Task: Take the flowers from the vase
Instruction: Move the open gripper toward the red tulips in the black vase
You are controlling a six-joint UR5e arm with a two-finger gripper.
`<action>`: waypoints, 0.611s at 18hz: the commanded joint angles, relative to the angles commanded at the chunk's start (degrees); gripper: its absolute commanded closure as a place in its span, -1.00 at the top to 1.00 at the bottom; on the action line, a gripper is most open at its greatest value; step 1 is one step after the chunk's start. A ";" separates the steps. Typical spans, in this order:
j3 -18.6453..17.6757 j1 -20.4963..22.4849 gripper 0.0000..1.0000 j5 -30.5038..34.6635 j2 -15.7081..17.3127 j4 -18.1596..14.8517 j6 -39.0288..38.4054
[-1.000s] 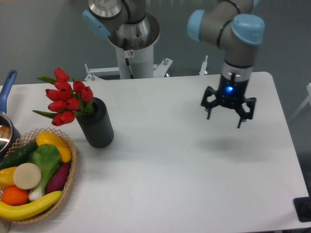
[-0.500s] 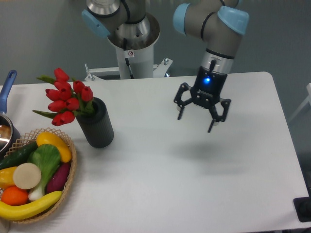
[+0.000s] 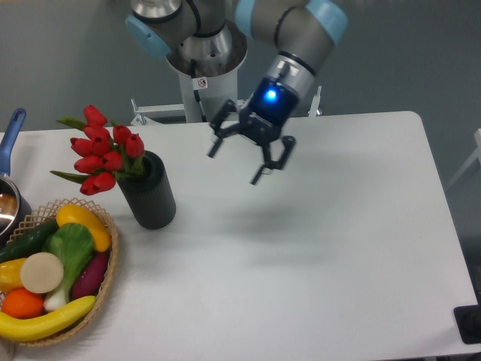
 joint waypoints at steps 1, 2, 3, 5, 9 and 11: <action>-1.31 -0.53 1.00 0.00 1.32 -0.09 0.00; -2.02 -1.66 1.00 0.26 2.03 -0.09 0.00; -2.47 -2.89 1.00 0.44 2.82 -0.17 0.00; -3.70 -4.57 1.00 0.62 3.61 -0.18 0.00; -5.63 -7.55 1.00 0.97 4.93 -0.18 0.09; -6.07 -7.91 1.00 0.97 4.58 -0.09 0.17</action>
